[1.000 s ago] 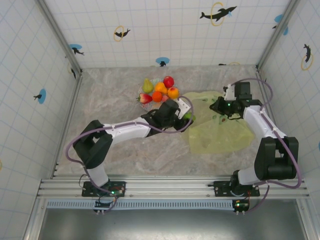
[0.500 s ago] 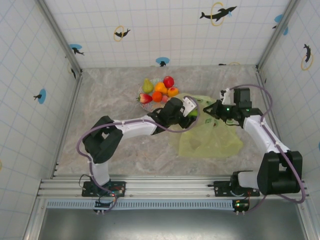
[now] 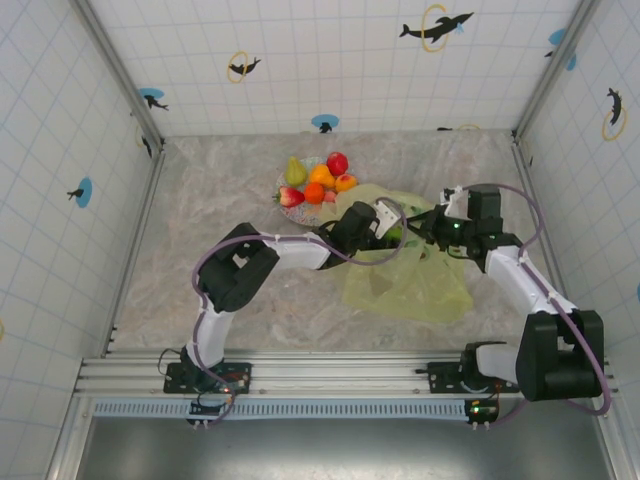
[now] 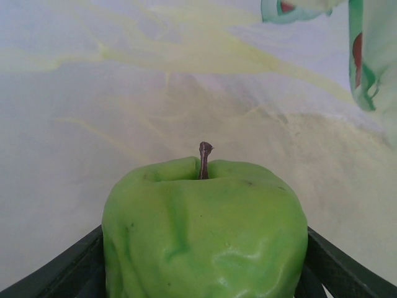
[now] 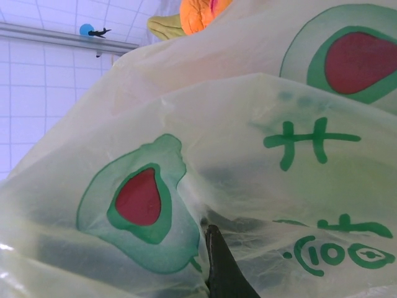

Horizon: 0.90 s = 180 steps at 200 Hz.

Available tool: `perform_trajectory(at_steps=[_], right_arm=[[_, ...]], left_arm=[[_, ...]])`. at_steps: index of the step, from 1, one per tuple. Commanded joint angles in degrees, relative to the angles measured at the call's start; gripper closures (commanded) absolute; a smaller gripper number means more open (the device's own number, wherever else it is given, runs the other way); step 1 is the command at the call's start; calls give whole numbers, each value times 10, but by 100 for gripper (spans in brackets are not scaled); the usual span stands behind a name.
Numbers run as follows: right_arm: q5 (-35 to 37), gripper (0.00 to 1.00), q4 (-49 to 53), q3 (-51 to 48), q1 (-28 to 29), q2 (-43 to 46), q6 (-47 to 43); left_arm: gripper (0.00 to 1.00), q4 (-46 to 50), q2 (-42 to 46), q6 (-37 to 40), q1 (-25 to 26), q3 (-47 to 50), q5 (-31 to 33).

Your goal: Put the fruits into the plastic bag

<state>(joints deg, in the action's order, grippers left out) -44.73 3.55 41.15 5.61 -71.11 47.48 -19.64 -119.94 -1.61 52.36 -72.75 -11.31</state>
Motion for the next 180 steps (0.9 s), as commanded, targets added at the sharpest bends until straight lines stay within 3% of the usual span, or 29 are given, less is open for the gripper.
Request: perform_trajectory(at_steps=[1,58,143,180], right_arm=[[-11,100,-47,-12,-4,9,19],[-10,100,-39,-23,-25,6,-2],[15,100,27,-3,-54,-12,-74],[21,100,21,-4,-54,-21,-74]], left_arm=[[25,-45,11,-29,1,-3,-19],[13,-17,78,-36,1,37,-46],[17,38,246,-47,-7,146,-81],[17,58,336,-42,-15,224,-60]])
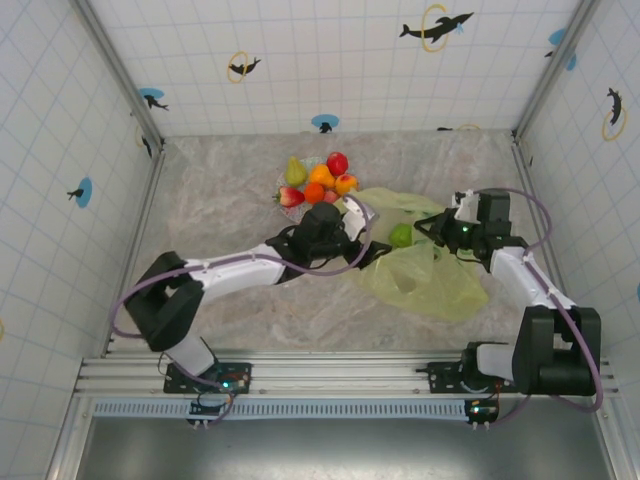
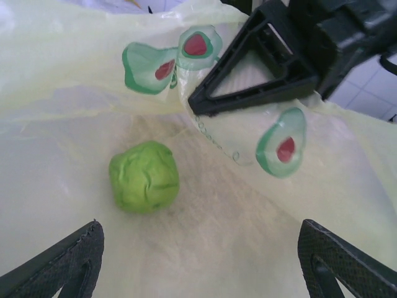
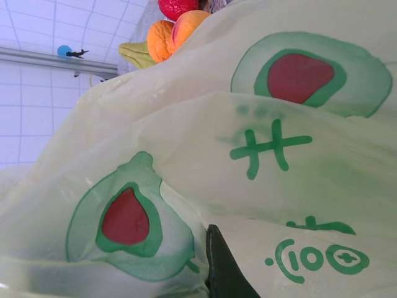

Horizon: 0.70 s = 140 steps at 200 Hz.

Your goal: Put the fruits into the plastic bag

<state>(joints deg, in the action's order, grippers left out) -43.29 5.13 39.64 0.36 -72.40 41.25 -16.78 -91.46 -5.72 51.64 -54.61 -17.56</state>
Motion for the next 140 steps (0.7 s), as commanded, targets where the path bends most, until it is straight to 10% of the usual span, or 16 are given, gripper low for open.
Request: perform_trajectory(at_steps=[1,79,140], right_arm=[[7,100,6,11,-2,-9,-12],[9,100,-7,6,-2,-13,-7],[7,100,-16,12,0,-18,-1]], left_arm=[[17,30,53,-1,-8,45,3],[19,18,162,-119,-25,199,101],[25,-51,61,-189,-25,194,111]])
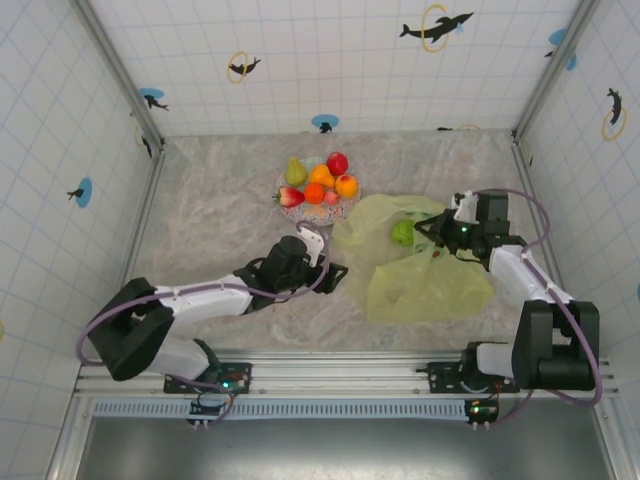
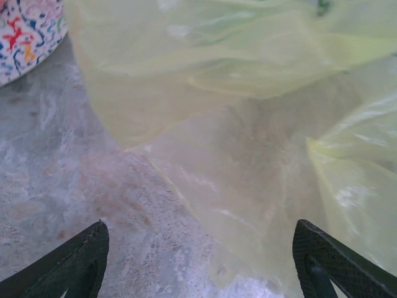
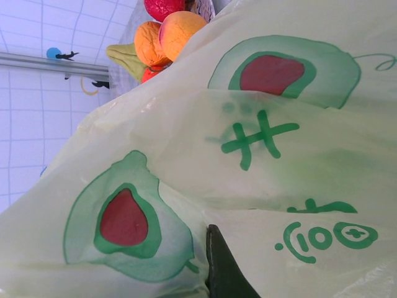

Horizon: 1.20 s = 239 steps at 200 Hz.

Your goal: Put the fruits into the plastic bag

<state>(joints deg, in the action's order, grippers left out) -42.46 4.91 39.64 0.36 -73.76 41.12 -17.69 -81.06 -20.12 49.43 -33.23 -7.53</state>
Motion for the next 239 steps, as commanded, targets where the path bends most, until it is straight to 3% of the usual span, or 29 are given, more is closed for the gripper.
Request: perform_trajectory(at_steps=[1,106,153,189,213,239], right_arm=[[-1,100,-14,12,-1,-5,1],[-3,100,-14,22,-2,-11,-2],[5,100,-8,25,-4,-8,-17],[82,100,77,57,-2,-6,-92],[112,100,72,58,-2,1,-94],[140,100,53,53,3,-1,-79]], left_arm=[[25,-43,-46,-45,-3,-21,10],[50,-114,-213,-100,11,-85,-52],[75,-134,-222,-102,14,-93,-75],[90,-96,-191,-57,12,-107,-60],[91,-73,-192,-37,-3,-130,-58],[74,-49,-201,-24,-14,-155,-65]])
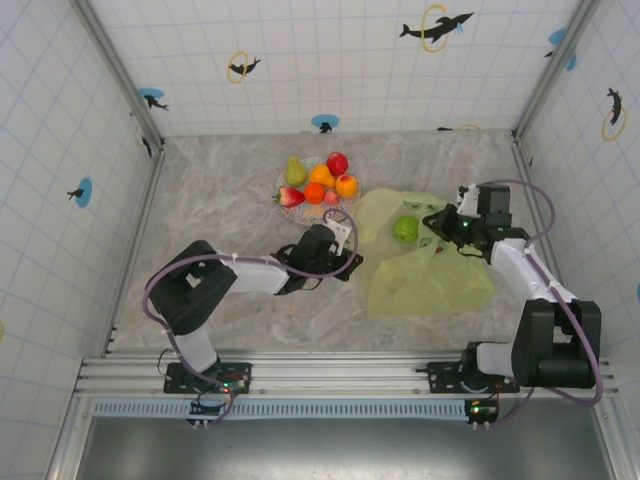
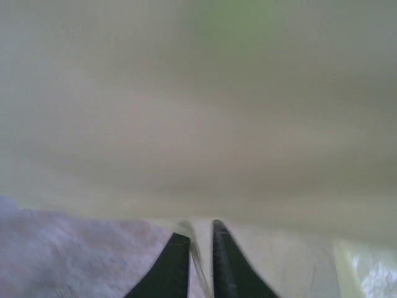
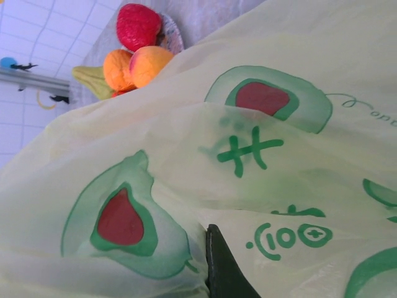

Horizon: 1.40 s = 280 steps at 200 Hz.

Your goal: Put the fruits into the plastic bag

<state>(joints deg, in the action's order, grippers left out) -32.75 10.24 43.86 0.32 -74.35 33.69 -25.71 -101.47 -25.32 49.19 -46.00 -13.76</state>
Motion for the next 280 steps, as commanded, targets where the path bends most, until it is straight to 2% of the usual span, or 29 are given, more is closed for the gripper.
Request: perform_trajectory(at_steps=[1,50,88,125,153,192,197,211,236,280], right_arm=[[44,100,-2,10,4,5,-4],[46,100,-60,-13,10,-4,36],[44,100,-69,-13,14,-13,40],[40,100,-76,-17,15,-14,39],[32,100,-82,-20,15,-17,38],[17,100,-77,-13,12,-24,28],[15,100,-77,-13,11,-24,27],[10,100,-77,-13,7,-25,25],[4,100,-79,-17,3,-29,23],[-5,100,-88,-18,1,-37,24]], left_arm=[[73,32,3,29,-12,-28,-3],[47,99,66,76,-33,-11,-5],[34,133,169,84,-74,33,-13],[25,169,223,66,-146,20,53],[22,229,169,69,-213,-56,83],[15,314,57,165,-243,-170,127],[14,329,43,179,-263,-183,130],[13,369,10,205,-273,-223,149],[12,396,-38,232,-291,-267,133],[9,454,-108,311,-292,-338,105]])
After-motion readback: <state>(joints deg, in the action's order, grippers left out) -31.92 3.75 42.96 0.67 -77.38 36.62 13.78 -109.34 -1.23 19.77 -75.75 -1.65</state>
